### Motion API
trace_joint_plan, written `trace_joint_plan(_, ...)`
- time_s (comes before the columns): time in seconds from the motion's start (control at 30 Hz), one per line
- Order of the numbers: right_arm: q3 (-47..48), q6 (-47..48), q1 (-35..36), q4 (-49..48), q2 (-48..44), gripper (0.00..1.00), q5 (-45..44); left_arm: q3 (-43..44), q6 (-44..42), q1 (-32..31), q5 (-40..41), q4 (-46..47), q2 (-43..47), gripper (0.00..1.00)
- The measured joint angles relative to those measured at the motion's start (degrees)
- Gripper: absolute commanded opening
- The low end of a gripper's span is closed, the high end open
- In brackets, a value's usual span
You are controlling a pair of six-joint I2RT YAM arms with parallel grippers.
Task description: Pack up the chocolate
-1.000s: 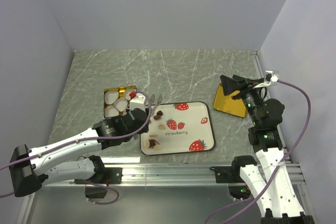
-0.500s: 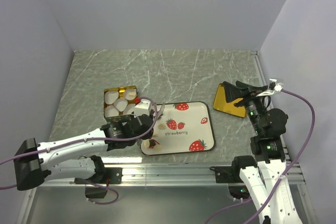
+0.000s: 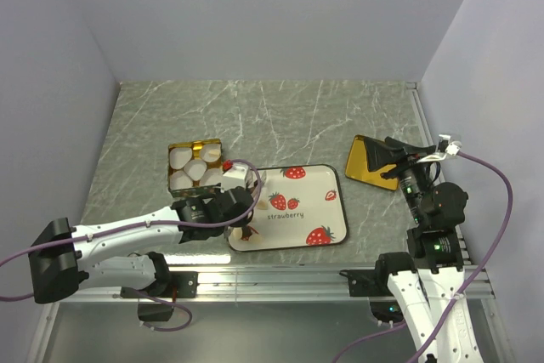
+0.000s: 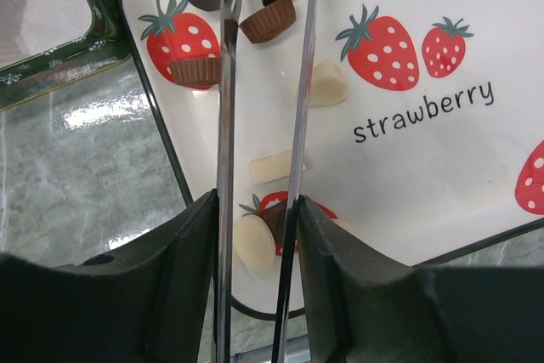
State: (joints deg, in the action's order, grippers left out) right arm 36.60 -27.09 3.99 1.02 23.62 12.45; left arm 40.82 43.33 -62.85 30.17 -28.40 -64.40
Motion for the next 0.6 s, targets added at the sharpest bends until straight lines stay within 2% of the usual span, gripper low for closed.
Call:
trace_joint_plan(0.17,0.0,0.2,0.0,0.5,-0.2,0.76,-0.4,0.0,-0.3,0.0,-0.5,1.0,-1.1,0.34)
trace_joint_plan(0.37,-0.2,0.2,0.0,0.7,-0.3,0.76,-0.6,0.0,-0.6,0.0,-0.9,1.2,-2.0,0.27)
trace_joint_plan(0.6,-0.3,0.2,0.0,0.8,-0.3,0.76,-0.6,0.0,-0.6,0.0,-0.9,1.1,-1.1,0.25)
